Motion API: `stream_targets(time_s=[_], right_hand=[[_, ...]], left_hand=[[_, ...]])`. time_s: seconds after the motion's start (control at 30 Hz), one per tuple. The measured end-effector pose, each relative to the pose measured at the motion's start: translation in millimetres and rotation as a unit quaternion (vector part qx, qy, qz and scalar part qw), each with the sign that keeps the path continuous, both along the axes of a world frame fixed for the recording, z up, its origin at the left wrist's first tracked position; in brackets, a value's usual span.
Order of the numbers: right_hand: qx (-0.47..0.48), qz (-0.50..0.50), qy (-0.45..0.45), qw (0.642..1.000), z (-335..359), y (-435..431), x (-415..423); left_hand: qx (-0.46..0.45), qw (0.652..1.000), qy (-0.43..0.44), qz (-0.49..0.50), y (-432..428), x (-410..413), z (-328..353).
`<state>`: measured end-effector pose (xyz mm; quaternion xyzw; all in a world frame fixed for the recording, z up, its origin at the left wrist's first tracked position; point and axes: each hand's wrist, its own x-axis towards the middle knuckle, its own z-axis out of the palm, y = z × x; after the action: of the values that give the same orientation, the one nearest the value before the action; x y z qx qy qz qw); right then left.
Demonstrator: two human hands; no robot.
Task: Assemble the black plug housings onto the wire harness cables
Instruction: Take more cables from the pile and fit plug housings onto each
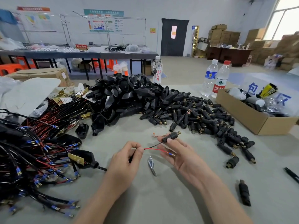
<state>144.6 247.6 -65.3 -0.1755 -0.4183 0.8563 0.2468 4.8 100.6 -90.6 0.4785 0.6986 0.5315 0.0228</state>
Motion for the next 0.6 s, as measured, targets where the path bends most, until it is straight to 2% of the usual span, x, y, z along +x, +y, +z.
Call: stream_targets(time_s=[0.2,0.33,0.4,0.6], right_hand=[[0.0,0.066,-0.017,0.998,-6.0,-7.2,-4.1],[0.035,0.093,-0.04,0.994,-6.2,-12.3,-5.3],[0.057,0.098,-0.053,0.992,-5.2,-14.8,-6.9],[0.032,0.062,-0.054,0.996,-3.3,-18.1,-12.5]], left_hand=[[0.026,0.996,-0.075,-0.04,-0.1,1.1,3.0],[0.014,0.995,-0.091,-0.045,0.1,0.1,1.9],[0.012,0.994,-0.098,-0.043,1.1,0.0,1.8],[0.001,0.992,-0.118,-0.045,2.7,-1.0,-0.2]])
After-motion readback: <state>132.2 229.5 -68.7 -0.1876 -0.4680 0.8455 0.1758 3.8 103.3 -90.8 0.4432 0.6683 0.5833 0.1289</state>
